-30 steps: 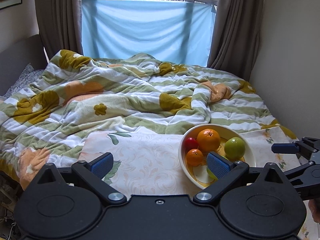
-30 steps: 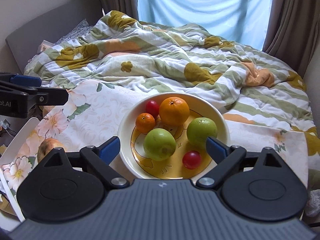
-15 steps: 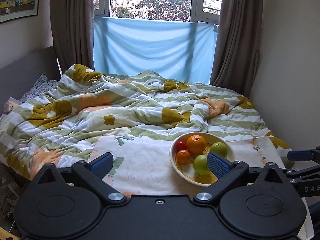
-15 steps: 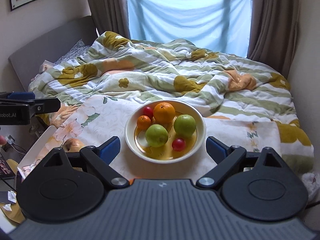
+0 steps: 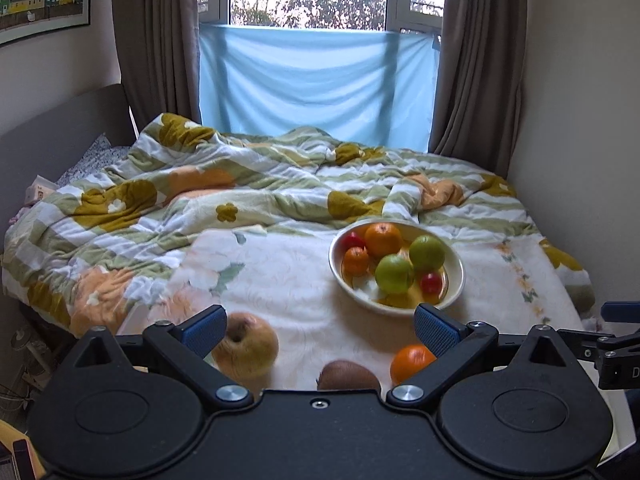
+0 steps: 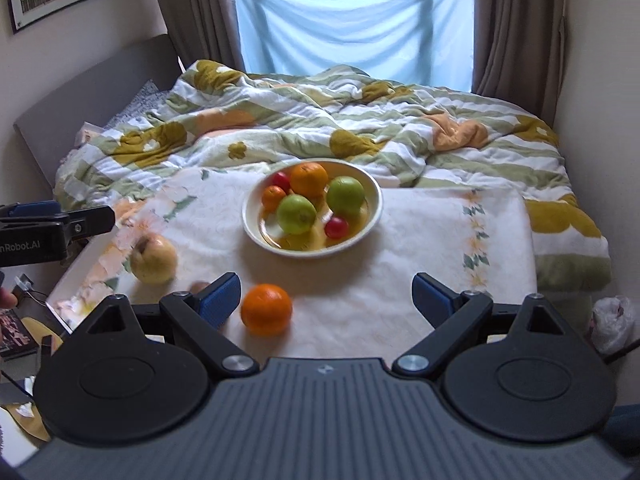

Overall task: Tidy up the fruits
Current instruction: 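Withdraw both tools from the bowl toward the kiwi and tangerine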

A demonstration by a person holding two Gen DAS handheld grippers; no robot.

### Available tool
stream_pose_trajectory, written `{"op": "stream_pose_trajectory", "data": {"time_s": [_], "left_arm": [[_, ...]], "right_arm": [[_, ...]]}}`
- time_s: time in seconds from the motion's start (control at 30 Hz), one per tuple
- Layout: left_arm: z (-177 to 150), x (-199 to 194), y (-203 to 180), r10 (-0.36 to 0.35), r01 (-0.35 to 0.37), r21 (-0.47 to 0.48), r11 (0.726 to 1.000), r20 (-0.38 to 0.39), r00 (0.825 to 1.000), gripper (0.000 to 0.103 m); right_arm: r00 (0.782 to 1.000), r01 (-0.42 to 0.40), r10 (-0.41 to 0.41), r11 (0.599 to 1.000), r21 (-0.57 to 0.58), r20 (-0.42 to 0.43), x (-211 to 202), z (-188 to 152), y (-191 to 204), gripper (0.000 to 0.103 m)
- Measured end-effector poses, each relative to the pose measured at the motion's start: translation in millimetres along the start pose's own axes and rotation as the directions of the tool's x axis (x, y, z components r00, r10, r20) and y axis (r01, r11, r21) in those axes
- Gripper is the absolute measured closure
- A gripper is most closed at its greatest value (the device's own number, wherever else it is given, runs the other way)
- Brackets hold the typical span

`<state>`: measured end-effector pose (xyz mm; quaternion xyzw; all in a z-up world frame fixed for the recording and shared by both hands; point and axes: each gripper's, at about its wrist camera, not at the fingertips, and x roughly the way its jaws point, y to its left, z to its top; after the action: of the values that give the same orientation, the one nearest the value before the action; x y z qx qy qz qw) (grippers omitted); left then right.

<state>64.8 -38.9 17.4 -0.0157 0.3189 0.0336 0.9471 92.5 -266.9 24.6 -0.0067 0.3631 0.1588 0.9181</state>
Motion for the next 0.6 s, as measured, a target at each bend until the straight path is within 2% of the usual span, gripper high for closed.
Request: {"op": "stream_pose_trajectory", "data": {"time_s": [0.1, 0.33, 0.6], "left_arm": [[-21.3, 17.5, -6.1, -0.019, 0.019, 0.02, 1.0, -0.03, 0.999, 0.001], [-60.9, 61.7, -19.7, -0.006, 0.014, 0.088, 0.996, -0.094, 0.996, 0.002], [-77.9, 97.8, -30.3, 0.022, 0.001, 0.187, 0.982, -0.119, 0.993, 0.008]], "right_arm": [[0.999, 0.038, -0.038, 0.999, -0.023, -0.012, 10.2, -20.5, -6.4, 0.0], [0.996, 0.072, -0.074, 0.997, -0.03, -0.054, 45.2, -67.6, -23.8, 0.0], [0.993, 0.073, -0.075, 0.997, -0.029, -0.092, 76.5, -94.8, -28.4, 0.0]]}}
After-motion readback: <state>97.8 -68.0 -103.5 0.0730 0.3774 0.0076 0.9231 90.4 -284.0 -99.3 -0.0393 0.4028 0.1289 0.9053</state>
